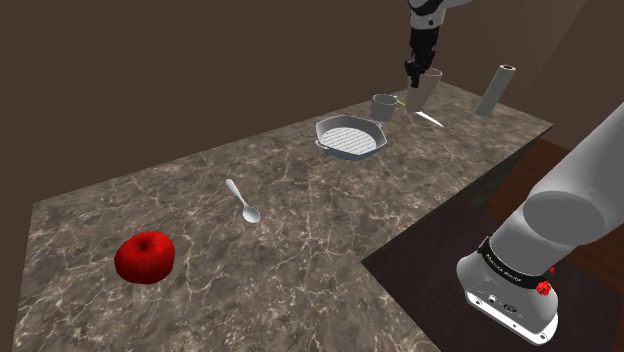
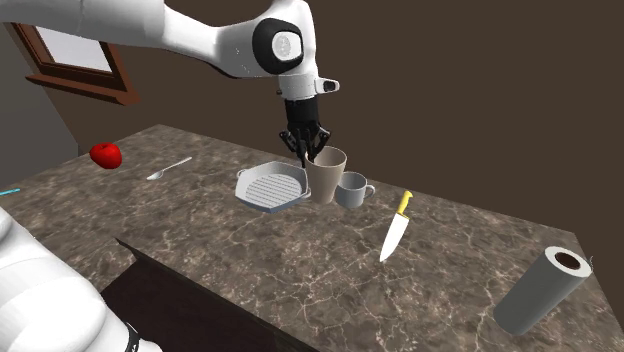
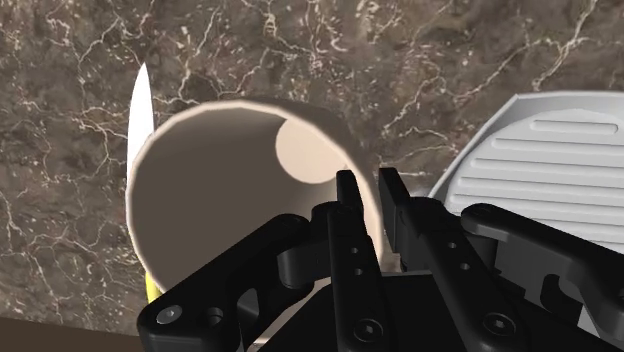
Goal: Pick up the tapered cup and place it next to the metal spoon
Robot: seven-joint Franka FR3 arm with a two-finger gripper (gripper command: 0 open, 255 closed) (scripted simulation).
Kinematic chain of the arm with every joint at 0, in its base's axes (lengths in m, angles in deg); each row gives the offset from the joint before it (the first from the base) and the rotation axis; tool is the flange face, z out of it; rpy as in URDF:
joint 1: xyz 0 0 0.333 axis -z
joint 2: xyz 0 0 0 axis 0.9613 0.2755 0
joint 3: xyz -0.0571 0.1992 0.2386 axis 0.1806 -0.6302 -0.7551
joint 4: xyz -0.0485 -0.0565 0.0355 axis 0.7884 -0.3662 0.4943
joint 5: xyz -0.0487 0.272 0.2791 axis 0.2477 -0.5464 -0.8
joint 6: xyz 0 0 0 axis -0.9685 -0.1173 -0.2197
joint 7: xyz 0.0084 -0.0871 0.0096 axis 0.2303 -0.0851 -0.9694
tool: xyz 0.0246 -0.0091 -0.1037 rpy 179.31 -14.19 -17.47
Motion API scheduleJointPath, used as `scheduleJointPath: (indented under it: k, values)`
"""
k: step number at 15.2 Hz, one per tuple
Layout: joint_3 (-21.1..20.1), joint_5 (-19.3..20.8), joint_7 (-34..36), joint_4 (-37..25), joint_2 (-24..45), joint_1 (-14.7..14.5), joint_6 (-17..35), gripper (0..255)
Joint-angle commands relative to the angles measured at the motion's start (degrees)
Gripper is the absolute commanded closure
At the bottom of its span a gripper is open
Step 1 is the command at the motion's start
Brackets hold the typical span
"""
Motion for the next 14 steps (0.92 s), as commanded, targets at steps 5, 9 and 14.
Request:
scheduleJointPath:
  k: [5, 9, 14]
  values:
    - [-0.16, -0.11, -0.55, -3.90, -0.59, -0.12, -4.45, 255]
    - [-0.26, -0.19, -0.97, -6.74, -0.79, -0.19, -7.47, 255]
    - [-0.35, -0.33, -1.54, -10.61, -0.75, -0.26, -11.26, 255]
